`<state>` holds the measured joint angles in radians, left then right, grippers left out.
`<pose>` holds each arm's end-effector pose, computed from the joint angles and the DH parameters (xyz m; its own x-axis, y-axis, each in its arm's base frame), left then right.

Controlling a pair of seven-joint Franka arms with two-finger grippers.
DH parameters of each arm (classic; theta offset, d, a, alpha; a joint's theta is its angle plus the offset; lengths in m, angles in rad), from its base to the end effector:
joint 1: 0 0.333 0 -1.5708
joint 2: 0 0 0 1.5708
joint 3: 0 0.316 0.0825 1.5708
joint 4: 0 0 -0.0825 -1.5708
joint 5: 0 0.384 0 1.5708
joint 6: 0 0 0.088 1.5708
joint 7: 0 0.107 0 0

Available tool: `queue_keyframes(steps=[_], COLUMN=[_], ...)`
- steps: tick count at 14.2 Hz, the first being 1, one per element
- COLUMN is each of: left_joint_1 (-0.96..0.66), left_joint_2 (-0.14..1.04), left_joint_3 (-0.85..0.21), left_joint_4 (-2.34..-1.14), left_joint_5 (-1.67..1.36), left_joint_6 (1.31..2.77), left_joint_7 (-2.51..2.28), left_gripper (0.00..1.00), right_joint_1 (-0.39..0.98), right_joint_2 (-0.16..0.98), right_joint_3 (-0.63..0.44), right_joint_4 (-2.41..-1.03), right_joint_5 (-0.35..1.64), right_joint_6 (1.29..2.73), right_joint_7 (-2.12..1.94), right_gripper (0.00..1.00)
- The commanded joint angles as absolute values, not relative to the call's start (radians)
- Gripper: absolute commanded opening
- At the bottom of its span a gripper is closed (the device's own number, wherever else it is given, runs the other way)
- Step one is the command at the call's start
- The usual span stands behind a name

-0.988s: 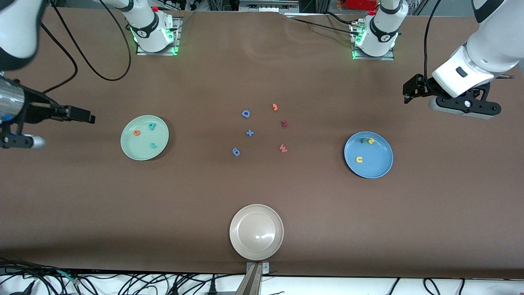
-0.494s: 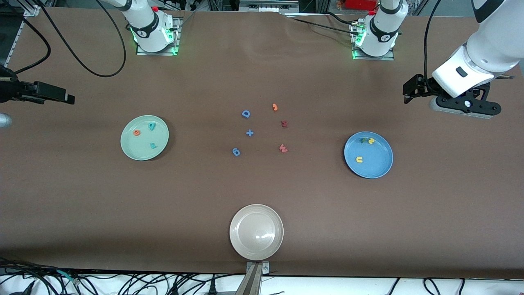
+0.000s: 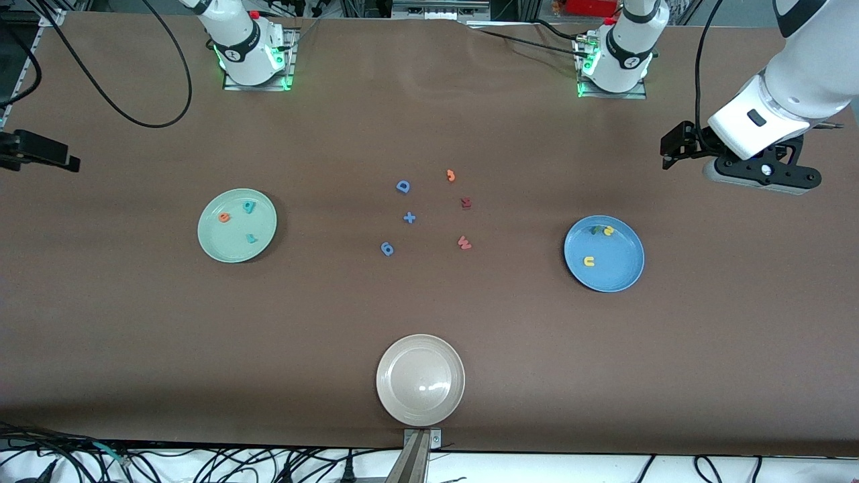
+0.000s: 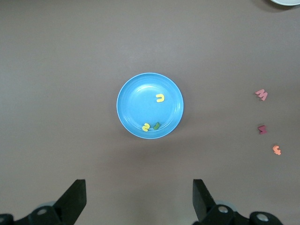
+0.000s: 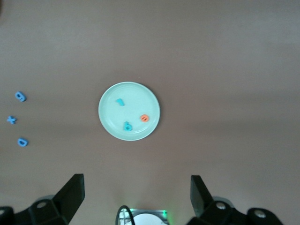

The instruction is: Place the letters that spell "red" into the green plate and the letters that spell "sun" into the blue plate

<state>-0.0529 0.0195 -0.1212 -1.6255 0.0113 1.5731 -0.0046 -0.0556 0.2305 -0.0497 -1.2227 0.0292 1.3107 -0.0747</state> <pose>0.5496 -0.0948 0.5882 0.9831 -0.1684 -0.0717 -0.1695 -0.9855 -0.0092 0.5935 -0.0548 0.6305 0.9899 -0.0224 -0.1400 -0.0266 -0.9992 -0.0282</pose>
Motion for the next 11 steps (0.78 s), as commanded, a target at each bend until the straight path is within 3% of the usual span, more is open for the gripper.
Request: queue_keyframes(steps=[1,7,10,11], left_joint_1=[-0.054,-0.052,-0.054,-0.054], left_joint_2=[0.031,0.031,0.031,0.031], left_joint_3=[-0.117,-0.117,-0.117,-0.117], left_joint_4=[-1.597,-1.597,-1.595,-1.595], left_joint_5=[-0.012,-0.012,-0.012,-0.012], left_joint_6=[1.552,1.552,1.552,1.552], left_joint_7=[0.011,0.011,0.011,0.011], left_gripper=[1.0,1.0,1.0,1.0], right_joint_1=[-0.175,-0.163,0.035,0.037], right_joint_2=[0.151,0.046,0.046,0.048], right_joint_3=[0.095,0.077,-0.092,-0.094], right_joint_4=[-1.351,-1.535,-1.54,-1.542], right_joint_5=[-0.032,-0.054,-0.08,-0.078], right_joint_6=[1.411,1.566,1.571,1.575], right_joint_7=[-0.072,-0.032,0.076,0.08], right_gripper=[1.0,1.0,1.0,1.0])
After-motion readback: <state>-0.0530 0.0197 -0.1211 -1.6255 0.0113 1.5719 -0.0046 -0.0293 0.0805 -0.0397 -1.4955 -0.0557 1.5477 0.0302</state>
